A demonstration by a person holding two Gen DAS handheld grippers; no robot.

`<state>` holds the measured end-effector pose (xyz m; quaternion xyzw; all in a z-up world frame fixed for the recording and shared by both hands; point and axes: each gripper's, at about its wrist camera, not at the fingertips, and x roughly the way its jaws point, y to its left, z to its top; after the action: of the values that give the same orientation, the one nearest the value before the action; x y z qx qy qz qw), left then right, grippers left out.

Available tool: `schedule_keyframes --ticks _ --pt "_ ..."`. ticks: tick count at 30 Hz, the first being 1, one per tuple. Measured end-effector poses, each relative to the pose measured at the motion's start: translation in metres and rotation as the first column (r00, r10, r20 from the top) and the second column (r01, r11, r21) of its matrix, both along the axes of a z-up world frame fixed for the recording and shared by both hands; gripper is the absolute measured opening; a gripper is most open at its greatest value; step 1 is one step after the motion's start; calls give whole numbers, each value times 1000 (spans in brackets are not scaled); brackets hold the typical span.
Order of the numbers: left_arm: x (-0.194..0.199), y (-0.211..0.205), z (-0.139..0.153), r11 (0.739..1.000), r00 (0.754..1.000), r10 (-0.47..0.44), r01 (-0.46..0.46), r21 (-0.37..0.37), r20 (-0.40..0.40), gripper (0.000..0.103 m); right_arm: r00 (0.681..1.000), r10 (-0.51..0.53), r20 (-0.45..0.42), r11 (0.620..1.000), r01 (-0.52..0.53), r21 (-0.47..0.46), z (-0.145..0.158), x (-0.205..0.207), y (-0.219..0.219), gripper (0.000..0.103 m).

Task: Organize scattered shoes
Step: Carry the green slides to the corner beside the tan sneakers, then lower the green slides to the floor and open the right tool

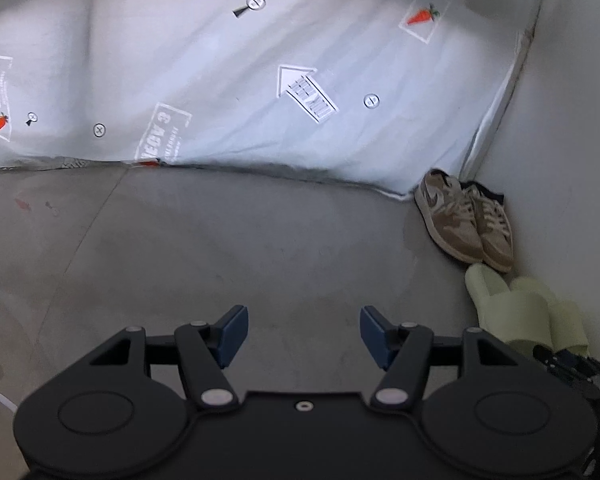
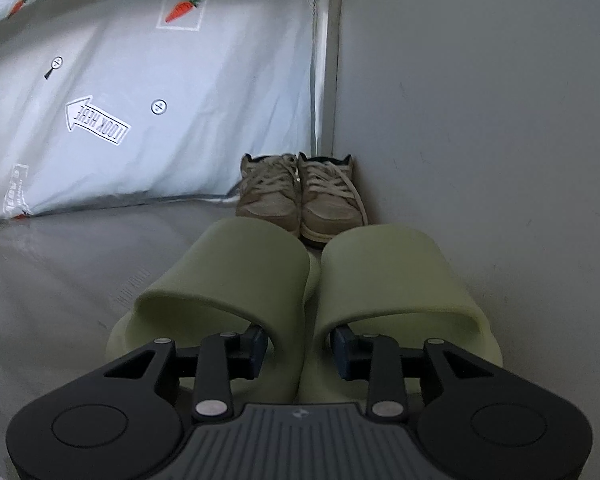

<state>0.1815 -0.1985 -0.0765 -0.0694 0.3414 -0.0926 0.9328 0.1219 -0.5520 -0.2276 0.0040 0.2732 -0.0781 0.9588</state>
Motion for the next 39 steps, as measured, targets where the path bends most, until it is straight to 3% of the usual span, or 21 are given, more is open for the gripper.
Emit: schedule_keyframes --ticks 14,18,30,34,36,39 --pt "7 -14 -7 1000 999 1 0 17 -32 63 977 192 -91 976 -180 123 -5 -7 -49 38" --pt "9 -19 -9 1000 999 -16 17 23 -42 63 963 236 -129 969 -224 102 -11 -4 -61 41" --pt "11 -26 -10 999 998 -38 40 28 -50 63 966 241 -94 963 -225 151 -16 11 -78 46" --pt "8 -22 -8 999 999 -15 16 30 -35 63 969 208 -134 975 -194 109 -14 14 -67 51" --pt "8 -19 -8 1000 999 -3 4 27 -36 63 967 170 -188 985 -163 54 -11 19 -56 63" --pt "8 -17 -9 1000 999 2 -1 25 -39 63 966 138 -219 989 -146 -21 -8 17 -42 71"
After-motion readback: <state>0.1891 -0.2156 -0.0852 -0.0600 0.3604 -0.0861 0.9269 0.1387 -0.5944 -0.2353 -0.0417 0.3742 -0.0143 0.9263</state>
